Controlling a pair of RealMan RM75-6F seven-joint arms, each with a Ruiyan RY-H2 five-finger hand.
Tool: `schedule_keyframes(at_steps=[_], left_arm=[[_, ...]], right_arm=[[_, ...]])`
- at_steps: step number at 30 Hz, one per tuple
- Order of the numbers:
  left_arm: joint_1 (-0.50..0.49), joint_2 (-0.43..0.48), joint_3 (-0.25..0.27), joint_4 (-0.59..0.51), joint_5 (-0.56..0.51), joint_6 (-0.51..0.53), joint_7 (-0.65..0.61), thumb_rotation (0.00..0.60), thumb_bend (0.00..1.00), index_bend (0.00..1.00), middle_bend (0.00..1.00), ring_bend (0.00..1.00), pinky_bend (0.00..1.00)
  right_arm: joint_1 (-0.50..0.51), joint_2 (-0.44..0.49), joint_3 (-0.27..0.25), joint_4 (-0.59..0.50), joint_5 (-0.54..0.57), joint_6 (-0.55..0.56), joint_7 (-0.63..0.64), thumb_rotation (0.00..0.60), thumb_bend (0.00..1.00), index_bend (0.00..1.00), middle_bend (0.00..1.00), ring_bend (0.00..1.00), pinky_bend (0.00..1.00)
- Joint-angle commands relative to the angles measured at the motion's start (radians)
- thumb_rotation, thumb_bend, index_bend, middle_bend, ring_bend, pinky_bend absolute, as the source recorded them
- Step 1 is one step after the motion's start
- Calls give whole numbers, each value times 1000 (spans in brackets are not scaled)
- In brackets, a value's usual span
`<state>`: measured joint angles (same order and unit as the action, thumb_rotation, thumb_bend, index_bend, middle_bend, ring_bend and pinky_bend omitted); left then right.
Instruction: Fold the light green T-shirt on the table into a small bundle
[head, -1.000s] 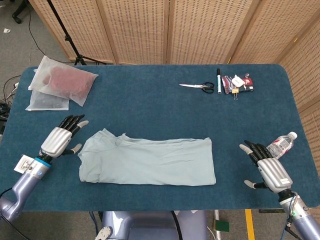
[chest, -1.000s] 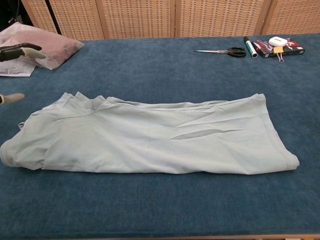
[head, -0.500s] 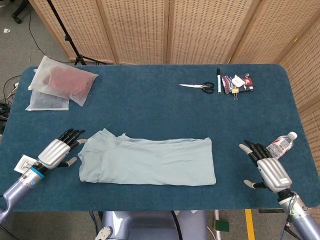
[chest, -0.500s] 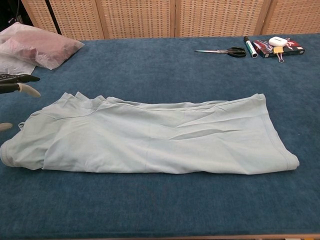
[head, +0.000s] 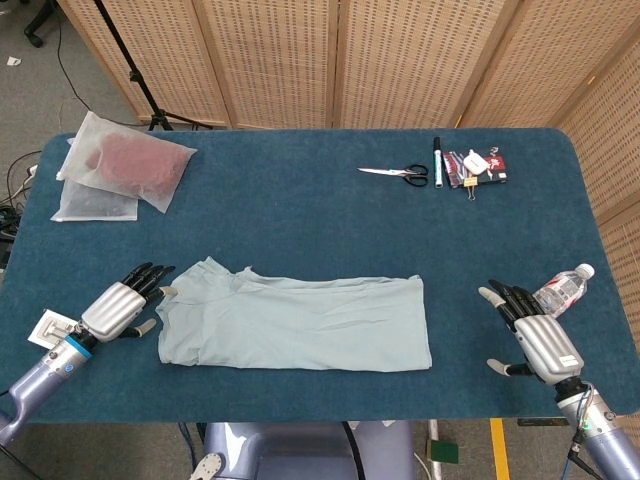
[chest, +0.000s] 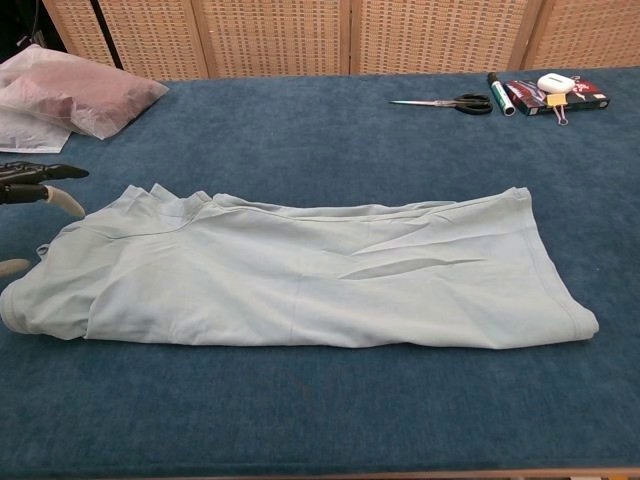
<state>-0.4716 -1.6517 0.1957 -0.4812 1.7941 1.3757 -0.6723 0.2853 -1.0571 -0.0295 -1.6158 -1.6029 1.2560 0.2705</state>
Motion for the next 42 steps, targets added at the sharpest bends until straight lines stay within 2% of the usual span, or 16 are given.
schedule_keyframes(at_steps=[1, 8, 19, 36, 42], left_arm=[[-3, -14, 2, 19, 1, -2, 6, 600, 338, 266, 0, 0, 0], [-6, -40, 10, 54, 3, -15, 7, 600, 338, 290, 0, 0, 0], [-4, -72, 13, 96, -5, -24, 2, 600, 347, 397, 0, 0, 0], [-10, -125, -7, 137, -31, -28, 31, 600, 367, 457, 0, 0, 0], [-11, -131, -9, 144, -36, -27, 25, 600, 418, 506, 0, 0, 0]], right_arm=[[-1, 0, 0, 0, 0, 1, 0, 600, 0, 0, 0, 0, 27], [-1, 0, 1, 0, 2, 0, 0, 600, 0, 0, 0, 0, 27], [-2, 0, 2, -2, 0, 2, -1, 600, 0, 0, 0, 0, 27], [-5, 2, 2, -2, -2, 5, 1, 600, 2, 0, 0, 0, 27], [-4, 2, 2, -2, -3, 4, 1, 600, 2, 0, 0, 0, 27]])
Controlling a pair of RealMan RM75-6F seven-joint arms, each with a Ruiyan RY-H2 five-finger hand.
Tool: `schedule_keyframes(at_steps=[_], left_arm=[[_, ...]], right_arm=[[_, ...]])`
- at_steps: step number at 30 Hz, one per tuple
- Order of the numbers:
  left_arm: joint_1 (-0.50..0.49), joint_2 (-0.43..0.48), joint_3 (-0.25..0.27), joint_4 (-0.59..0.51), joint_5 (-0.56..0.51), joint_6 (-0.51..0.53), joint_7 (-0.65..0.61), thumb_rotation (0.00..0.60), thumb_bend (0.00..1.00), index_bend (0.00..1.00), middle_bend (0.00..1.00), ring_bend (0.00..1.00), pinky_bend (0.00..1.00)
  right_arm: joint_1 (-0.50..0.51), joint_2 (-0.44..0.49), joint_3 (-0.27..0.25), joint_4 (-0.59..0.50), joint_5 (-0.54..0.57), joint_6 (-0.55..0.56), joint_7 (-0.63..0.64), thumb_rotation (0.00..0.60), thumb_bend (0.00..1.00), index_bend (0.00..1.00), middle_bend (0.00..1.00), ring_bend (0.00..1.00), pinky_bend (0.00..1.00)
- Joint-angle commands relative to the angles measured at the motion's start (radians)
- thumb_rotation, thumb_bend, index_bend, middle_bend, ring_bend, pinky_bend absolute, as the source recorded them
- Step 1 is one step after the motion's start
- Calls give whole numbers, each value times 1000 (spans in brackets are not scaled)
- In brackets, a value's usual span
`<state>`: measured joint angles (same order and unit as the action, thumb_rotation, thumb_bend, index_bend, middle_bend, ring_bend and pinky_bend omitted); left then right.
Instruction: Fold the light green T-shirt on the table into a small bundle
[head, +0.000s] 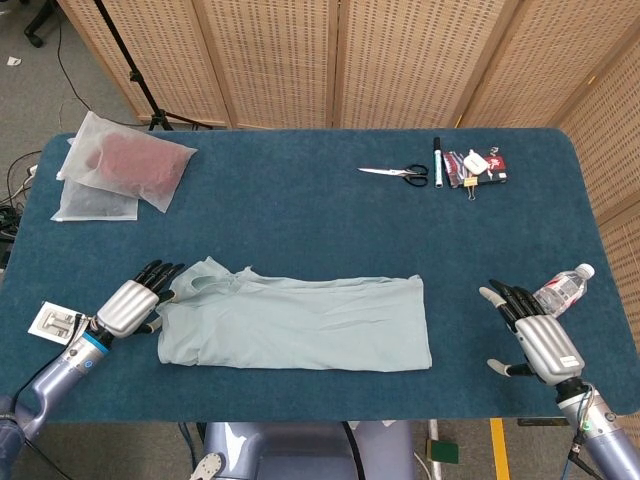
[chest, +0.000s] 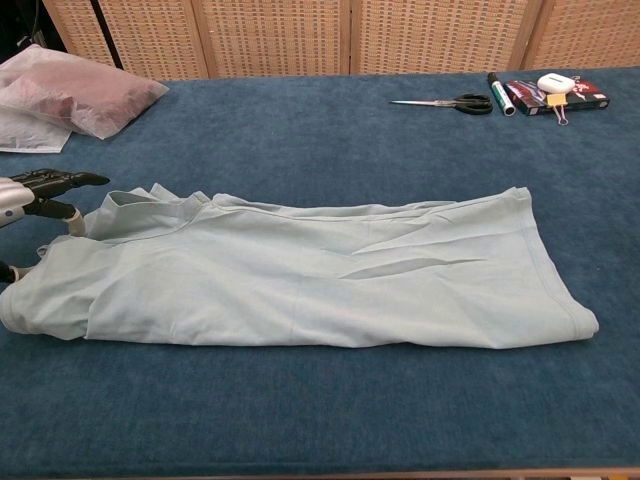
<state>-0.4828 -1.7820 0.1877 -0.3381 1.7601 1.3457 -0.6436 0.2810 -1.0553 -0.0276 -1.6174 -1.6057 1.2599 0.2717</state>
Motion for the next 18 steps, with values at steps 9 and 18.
schedule_keyframes(at_steps=[9, 18], left_arm=[[-2, 1, -7, 1, -10, 10, -14, 600, 452, 589, 0, 0, 0], [-10, -5, -15, -2, -20, 5, -5, 600, 467, 634, 0, 0, 0]], right_arm=[[0, -2, 0, 0, -2, 0, -1, 600, 2, 0, 0, 0, 27], [0, 0, 1, -1, -1, -1, 2, 600, 28, 0, 0, 0, 27]])
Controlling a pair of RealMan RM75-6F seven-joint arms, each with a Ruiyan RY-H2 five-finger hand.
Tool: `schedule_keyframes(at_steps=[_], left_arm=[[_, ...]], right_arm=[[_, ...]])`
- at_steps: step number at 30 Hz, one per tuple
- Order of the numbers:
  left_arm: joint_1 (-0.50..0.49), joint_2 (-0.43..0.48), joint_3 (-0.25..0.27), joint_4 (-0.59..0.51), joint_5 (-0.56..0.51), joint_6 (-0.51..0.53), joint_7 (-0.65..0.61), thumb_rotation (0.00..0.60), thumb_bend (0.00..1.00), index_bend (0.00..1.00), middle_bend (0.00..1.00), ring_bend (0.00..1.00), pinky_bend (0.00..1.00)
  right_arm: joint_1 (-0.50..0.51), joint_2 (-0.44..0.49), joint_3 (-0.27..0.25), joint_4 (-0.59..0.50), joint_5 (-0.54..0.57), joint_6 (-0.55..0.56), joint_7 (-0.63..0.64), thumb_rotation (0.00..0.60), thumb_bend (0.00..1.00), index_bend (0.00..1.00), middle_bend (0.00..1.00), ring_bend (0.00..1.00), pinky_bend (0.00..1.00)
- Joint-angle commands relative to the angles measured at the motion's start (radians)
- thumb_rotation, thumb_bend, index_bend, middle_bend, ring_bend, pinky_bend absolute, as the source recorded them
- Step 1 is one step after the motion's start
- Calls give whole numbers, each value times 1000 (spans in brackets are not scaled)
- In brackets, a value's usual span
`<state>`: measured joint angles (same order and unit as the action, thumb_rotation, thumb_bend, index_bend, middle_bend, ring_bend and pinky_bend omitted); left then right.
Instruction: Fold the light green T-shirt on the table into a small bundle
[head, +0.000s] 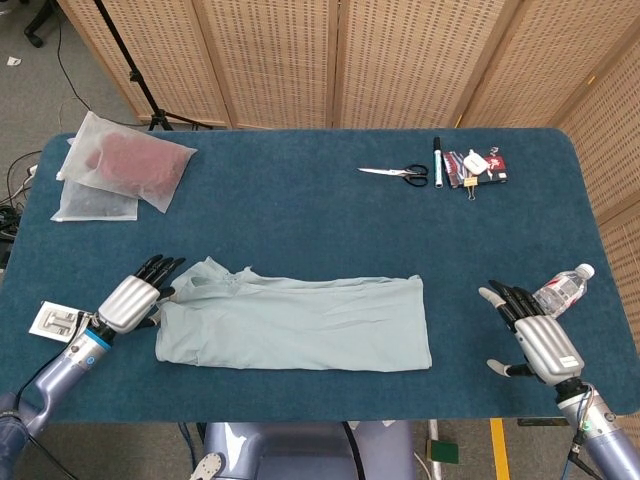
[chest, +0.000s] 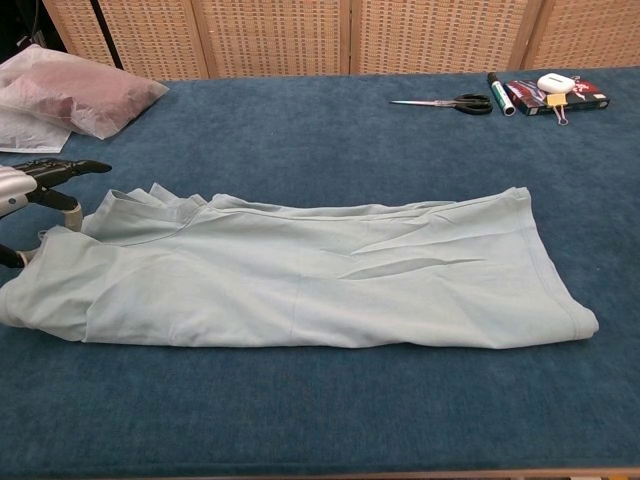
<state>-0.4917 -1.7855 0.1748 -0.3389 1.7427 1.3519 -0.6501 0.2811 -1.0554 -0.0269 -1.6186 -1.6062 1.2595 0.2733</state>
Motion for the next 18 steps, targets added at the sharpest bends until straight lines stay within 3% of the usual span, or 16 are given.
schedule_keyframes(at_steps=[1, 10, 18], left_arm=[[-3, -2, -3, -3, -3, -2, 2, 600, 467, 643, 0, 0, 0], [-8, -4, -7, -13, -9, -4, 8, 600, 476, 743, 0, 0, 0], [-4, 29, 1, -37, -4, 5, 16, 600, 487, 771, 0, 0, 0]], right_arm=[[0, 0, 0, 0, 0, 0, 1, 600, 28, 0, 0, 0, 27], [-1, 2, 0, 1, -2, 2, 6, 600, 28, 0, 0, 0, 27], [-2, 5, 0, 0, -6, 8, 11, 600, 28, 0, 0, 0, 27]])
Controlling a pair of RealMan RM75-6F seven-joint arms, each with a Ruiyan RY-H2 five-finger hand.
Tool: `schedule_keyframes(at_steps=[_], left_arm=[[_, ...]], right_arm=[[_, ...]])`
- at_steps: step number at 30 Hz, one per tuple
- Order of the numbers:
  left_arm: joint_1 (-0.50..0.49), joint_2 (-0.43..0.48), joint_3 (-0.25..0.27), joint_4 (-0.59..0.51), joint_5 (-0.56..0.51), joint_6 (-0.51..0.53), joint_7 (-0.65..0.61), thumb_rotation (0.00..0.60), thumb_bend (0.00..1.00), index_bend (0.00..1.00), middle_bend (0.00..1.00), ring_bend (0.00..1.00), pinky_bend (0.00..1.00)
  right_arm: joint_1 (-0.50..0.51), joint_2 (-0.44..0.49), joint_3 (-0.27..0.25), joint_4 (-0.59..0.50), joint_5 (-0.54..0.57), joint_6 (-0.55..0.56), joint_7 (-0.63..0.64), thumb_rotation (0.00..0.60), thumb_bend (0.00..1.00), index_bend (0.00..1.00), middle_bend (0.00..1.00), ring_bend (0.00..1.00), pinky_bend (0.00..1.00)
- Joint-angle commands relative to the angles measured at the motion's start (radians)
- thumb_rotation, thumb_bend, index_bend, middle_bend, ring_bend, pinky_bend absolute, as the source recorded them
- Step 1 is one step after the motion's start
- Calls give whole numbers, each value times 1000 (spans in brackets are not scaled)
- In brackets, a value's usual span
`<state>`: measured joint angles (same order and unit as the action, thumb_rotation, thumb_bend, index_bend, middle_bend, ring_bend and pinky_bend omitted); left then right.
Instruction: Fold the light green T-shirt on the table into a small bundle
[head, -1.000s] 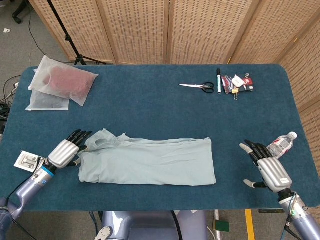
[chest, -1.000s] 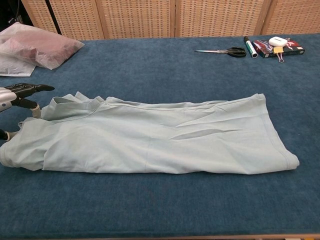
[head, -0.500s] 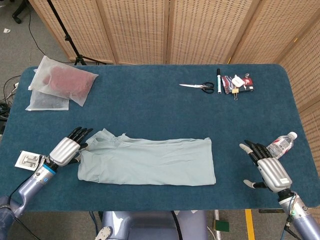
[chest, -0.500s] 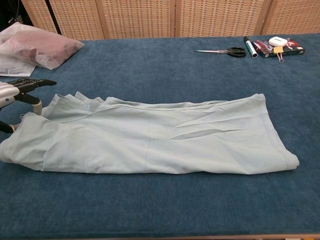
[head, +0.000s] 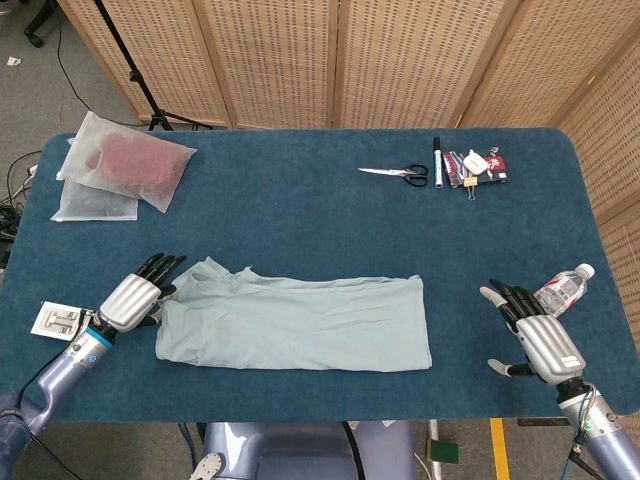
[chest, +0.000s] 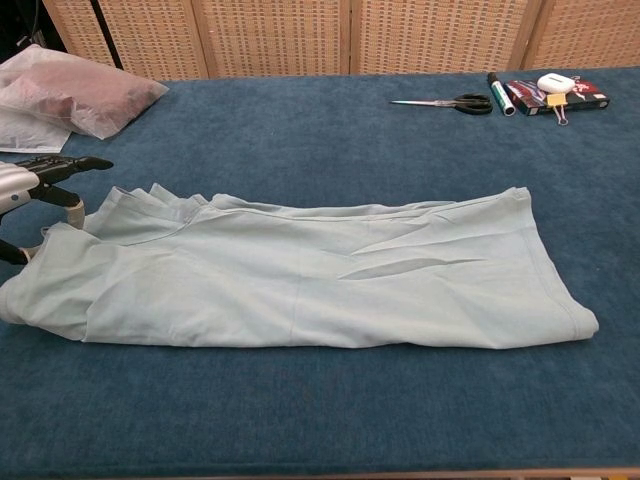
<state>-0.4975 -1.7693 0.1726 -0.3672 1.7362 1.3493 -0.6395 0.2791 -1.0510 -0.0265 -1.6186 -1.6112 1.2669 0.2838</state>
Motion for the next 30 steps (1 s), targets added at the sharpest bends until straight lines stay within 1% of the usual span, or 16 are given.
schedule_keyframes(at_steps=[1, 9, 18, 21, 30], left_arm=[[3, 23, 4, -15, 3, 11, 9, 600, 487, 772, 0, 0, 0], [3, 110, 2, -89, 0, 25, 40, 600, 488, 777, 0, 0, 0], [-1, 205, 4, -199, 0, 16, 119, 600, 488, 779, 0, 0, 0], [1, 228, 6, -217, -3, 1, 143, 600, 489, 779, 0, 0, 0], [26, 291, -2, -239, -31, -20, 164, 600, 489, 782, 0, 0, 0]], right_arm=[[-1, 1, 0, 0, -2, 2, 2, 600, 28, 0, 0, 0, 27], [-2, 4, -2, -4, -8, 7, 4, 600, 28, 0, 0, 0, 27], [-4, 6, -4, -9, -14, 11, 4, 600, 28, 0, 0, 0, 27], [-5, 8, -4, -9, -16, 15, 5, 600, 28, 0, 0, 0, 27], [-5, 12, -4, -11, -19, 19, 11, 600, 28, 0, 0, 0, 27]])
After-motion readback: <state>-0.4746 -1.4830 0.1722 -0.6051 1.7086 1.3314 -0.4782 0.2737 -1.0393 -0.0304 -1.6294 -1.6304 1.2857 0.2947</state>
